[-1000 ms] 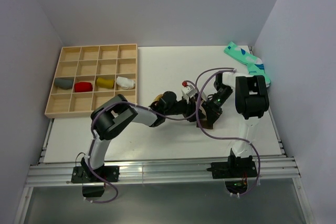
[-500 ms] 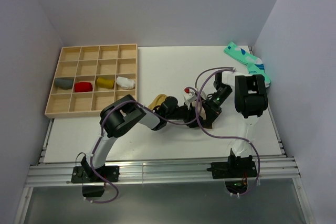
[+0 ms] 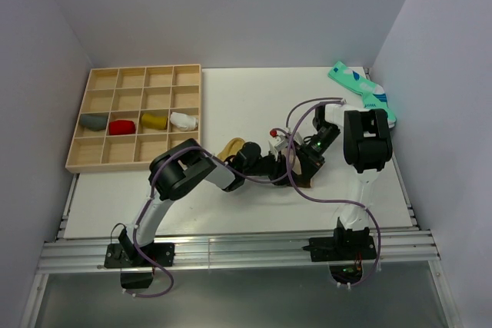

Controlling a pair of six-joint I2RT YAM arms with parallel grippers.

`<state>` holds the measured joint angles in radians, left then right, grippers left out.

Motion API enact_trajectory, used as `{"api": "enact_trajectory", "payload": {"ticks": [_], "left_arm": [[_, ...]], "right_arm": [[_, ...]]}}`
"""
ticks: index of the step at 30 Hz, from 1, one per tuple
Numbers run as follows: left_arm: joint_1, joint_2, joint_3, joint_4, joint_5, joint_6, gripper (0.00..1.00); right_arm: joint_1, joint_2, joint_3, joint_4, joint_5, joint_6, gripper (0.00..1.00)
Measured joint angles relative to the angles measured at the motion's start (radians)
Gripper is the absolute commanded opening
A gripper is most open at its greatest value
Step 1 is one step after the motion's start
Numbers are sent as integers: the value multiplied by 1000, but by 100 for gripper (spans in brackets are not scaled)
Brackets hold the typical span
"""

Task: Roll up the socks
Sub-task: Roll the sock at the center of the board.

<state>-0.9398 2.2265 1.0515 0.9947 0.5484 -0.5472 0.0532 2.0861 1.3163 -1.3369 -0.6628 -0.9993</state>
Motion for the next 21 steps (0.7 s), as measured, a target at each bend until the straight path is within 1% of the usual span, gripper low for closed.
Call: {"api": "enact_trajectory", "payload": {"ticks": [1,2,4,5,6,7,12,16,21], "left_arm": [[0,2,3,-7,-1,0,28],[0,4,10,-14,0,-1,21],[0,8,21,-30,6,-11,12],[0,11,26,-37,10,-19,5],[0,11,30,-42,14,-27,1],[0,11,32,-47,20,-34,0],[-3,11,35,-61,31,-77,0],[-2,12,28,-61,39,-127,0],[6,12,20,-68,59,-185,0]], "right_arm": [[0,0,-1,2,0,2,24],[0,0,-3,6,3,5,25],[0,-1,-14,18,5,12,30],[0,-1,-21,21,6,15,32],[-2,-3,-29,29,5,18,34],[-4,-9,-40,37,5,22,38],[-6,-97,-111,99,3,37,49],[-24,-172,-120,107,-12,28,49],[-122,-291,-121,119,-22,14,48]]}}
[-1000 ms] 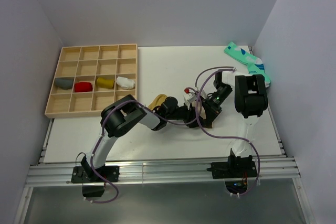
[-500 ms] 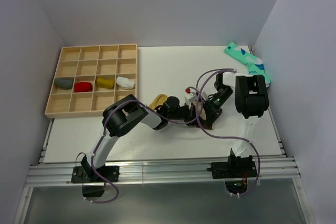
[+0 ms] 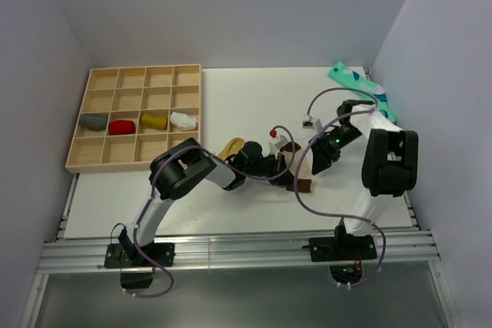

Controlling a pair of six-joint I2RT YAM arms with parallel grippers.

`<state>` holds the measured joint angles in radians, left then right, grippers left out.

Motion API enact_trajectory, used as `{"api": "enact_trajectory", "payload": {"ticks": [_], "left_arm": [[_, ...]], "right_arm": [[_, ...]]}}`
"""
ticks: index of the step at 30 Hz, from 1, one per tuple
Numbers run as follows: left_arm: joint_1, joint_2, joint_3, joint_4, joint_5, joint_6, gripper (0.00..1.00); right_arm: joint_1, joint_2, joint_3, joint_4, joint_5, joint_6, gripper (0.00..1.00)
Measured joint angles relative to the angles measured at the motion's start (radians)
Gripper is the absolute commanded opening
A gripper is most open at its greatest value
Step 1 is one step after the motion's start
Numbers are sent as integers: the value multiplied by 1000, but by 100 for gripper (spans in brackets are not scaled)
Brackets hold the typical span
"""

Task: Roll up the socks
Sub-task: Roll the sock at the center of the board.

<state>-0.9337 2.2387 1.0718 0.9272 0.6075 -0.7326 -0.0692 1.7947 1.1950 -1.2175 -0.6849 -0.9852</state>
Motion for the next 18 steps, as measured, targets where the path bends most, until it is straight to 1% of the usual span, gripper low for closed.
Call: {"api": "enact_trajectory", "payload": {"ticks": [4,8,10,14,18], "left_arm": [[8,-1,2,-27,23,-56,0],[19,-1,11,-72,52,-142,0],[24,-1,16,-95,62,-182,0],[30,-1,46,-177,86,-250,0],[31,0,86,-282,114,-296,0]], "right_arm": [[-45,-150,-59,63,10,0,48],[-41,-351,-164,151,22,-6,47],[-37,-422,-207,188,26,-15,47],[-20,-509,-294,251,37,-51,47],[43,-552,-379,313,57,-87,49]]}}
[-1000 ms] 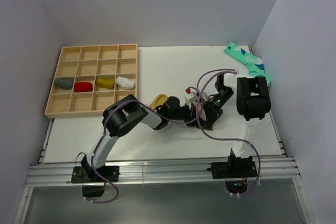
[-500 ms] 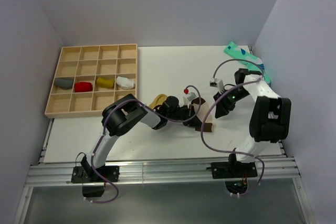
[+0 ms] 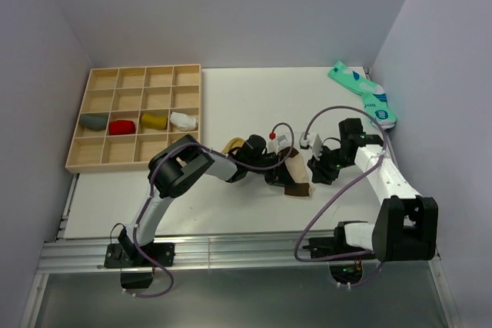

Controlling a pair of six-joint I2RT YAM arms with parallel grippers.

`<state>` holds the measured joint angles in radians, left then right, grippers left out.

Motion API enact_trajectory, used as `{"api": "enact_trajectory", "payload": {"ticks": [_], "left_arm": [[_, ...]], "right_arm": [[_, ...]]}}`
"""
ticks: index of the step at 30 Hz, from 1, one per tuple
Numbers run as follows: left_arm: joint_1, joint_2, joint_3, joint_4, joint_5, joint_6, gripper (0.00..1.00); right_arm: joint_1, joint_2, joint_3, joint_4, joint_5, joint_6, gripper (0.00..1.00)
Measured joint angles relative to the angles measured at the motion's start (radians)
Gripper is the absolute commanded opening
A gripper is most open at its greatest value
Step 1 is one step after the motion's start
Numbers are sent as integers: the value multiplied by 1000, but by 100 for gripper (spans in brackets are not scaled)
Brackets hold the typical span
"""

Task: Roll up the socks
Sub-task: Roll the sock at the center of the board.

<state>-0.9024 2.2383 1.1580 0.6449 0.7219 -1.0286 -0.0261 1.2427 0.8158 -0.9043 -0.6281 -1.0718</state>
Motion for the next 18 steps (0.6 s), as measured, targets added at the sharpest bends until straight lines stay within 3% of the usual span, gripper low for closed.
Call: {"api": "enact_trajectory", "payload": {"ticks": [8,18], "left_arm": [[3,18,56,-125,53,-59,0],[12,38,73,-136,88,-100,0]], "right_arm": [[190,-132,-187,166,69,-27,63],[232,-120,-204,220,94,-64,67]]}}
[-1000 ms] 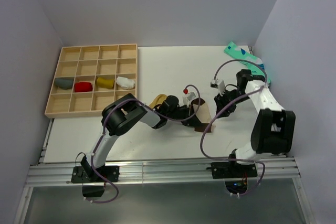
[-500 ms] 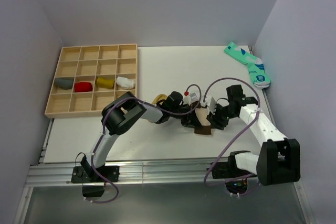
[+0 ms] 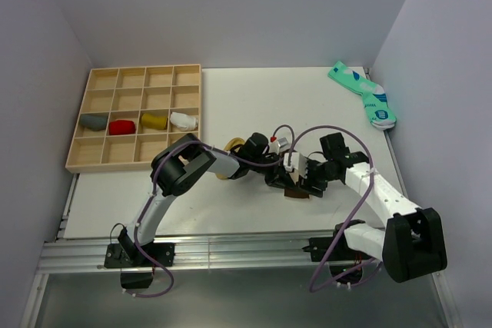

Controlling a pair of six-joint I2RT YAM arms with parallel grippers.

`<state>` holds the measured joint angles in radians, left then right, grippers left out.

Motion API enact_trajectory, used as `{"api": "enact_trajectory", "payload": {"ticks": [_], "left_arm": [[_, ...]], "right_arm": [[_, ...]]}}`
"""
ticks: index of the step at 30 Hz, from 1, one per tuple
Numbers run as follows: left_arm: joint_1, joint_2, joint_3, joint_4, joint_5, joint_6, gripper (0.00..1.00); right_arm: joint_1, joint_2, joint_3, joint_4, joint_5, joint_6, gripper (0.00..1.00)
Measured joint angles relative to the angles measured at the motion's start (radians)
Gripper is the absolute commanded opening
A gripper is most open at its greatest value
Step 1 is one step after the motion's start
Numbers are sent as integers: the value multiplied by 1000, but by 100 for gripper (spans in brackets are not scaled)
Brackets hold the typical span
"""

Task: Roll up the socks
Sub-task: Roll the sock at the center of the board.

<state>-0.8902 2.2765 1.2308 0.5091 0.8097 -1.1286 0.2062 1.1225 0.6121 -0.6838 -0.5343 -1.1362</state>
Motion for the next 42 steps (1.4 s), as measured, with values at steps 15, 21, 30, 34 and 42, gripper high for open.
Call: {"api": "enact_trajectory", "payload": {"ticks": [15,21,30,34,42], "left_arm": [[10,21,33,-35,34,-11,0],[11,25,40,-43,40,-14,0],[11,26,46,-57,42,-13,0],[11,26,47,-59,43,-13,0],[13,19,55,-97,30,19,27]], "right_arm": [[72,-45,-43,-17,30,-32,70],[80,-45,-77,-7,55,-33,70],[90,10,-92,46,79,-29,64],[91,56,-85,65,82,-13,47],[91,145,-8,18,84,24,18]]}}
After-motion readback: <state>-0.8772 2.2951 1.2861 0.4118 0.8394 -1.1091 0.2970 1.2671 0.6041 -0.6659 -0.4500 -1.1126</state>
